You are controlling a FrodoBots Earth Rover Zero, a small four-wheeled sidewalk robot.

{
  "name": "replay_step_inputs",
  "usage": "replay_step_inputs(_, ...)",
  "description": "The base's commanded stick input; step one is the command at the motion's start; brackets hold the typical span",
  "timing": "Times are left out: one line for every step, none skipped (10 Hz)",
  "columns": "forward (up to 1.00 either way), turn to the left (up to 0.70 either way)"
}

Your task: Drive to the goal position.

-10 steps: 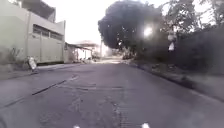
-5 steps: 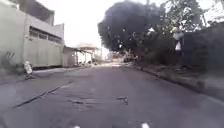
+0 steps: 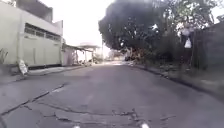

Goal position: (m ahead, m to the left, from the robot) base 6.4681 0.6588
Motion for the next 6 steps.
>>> replay_step_inputs(1.0, 0.0)
replay_step_inputs(1.0, 0.0)
replay_step_inputs(1.0, 0.0)
replay_step_inputs(1.0, 0.0)
replay_step_inputs(1.0, 0.0)
replay_step_inputs(1.0, -0.01)
